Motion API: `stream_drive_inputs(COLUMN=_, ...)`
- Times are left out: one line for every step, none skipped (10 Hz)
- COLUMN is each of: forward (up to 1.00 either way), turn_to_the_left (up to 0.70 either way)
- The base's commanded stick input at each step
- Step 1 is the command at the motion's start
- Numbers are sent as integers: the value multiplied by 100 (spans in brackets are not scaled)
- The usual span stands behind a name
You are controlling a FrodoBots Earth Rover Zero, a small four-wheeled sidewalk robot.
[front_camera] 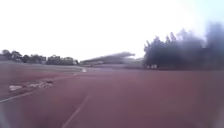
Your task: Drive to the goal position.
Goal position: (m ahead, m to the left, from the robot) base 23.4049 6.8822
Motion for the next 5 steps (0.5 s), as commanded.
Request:
stream_drive_inputs(forward=70, turn_to_the_left=-12)
stream_drive_inputs(forward=70, turn_to_the_left=0)
stream_drive_inputs(forward=70, turn_to_the_left=0)
stream_drive_inputs(forward=70, turn_to_the_left=0)
stream_drive_inputs(forward=70, turn_to_the_left=0)
